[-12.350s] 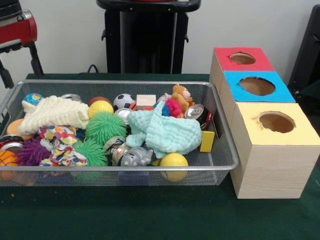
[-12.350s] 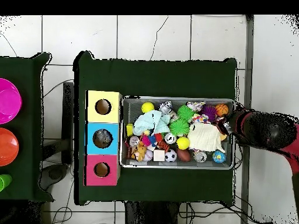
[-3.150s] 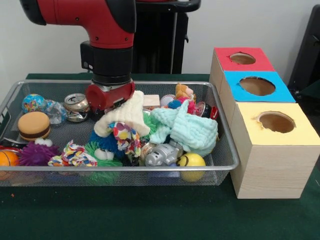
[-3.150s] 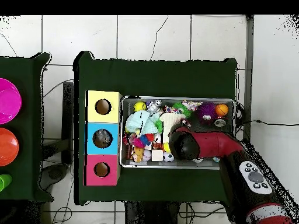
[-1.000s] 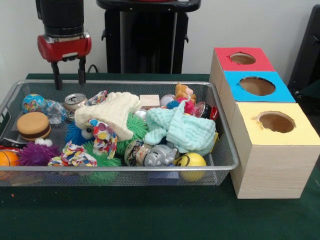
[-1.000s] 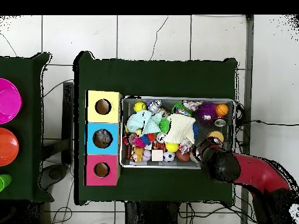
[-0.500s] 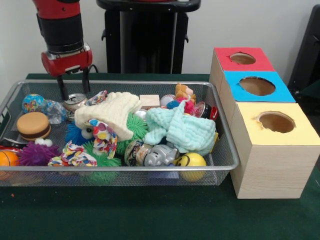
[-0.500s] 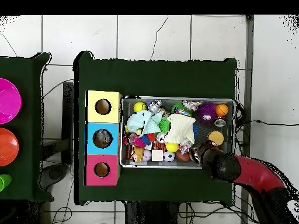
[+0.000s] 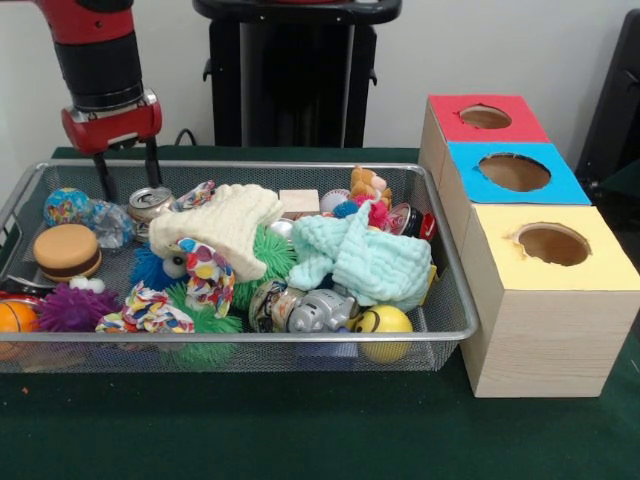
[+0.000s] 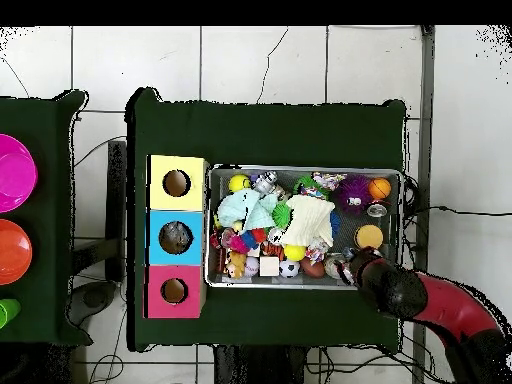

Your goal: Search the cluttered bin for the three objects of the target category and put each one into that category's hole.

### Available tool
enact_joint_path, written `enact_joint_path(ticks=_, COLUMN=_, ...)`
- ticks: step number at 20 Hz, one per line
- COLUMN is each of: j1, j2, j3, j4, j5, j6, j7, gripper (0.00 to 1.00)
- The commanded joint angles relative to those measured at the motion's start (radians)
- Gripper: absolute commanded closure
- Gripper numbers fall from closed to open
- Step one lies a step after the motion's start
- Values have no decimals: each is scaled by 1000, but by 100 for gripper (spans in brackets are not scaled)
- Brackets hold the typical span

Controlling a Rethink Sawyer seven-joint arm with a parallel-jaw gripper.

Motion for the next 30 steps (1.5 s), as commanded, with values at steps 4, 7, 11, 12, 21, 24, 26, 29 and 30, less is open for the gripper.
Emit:
enact_joint_path(ticks=4, j1=-26, j2=68, j3=126, j4=-80, j5=-120, j6=134, j7=-202, gripper=0)
enact_joint_path(ticks=7, j1=-32, j2=88, j3=138, j4=-72, j5=-152, j6=121, j7=-204, gripper=0)
enact_joint_path(ticks=11, j1=-17, j2=82, j3=151, j4=-58, j5=-193, j6=120, j7=-199, gripper=0)
enact_joint_path(ticks=12, j1=-10, j2=78, j3=152, j4=-53, j5=-205, j6=122, j7=-199, gripper=0)
enact_joint_path(ticks=21, j1=5, j2=-27, j3=231, j4=-2, j5=-231, j6=201, j7=-263, gripper=0)
enact_joint_path(ticks=24, j1=-3, j2=-49, j3=265, j4=-10, j5=-219, j6=248, j7=-297, gripper=0)
enact_joint_path(ticks=26, j1=-9, j2=-52, j3=284, j4=-23, j5=-216, j6=280, j7=-322, gripper=0)
enact_joint_path(ticks=29, j1=-19, j2=-42, j3=309, j4=-48, j5=-220, j6=319, j7=-358, gripper=0)
enact_joint_path(ticks=30, j1=-22, j2=-40, j3=319, j4=-54, j5=-220, j6=332, j7=-370, gripper=0)
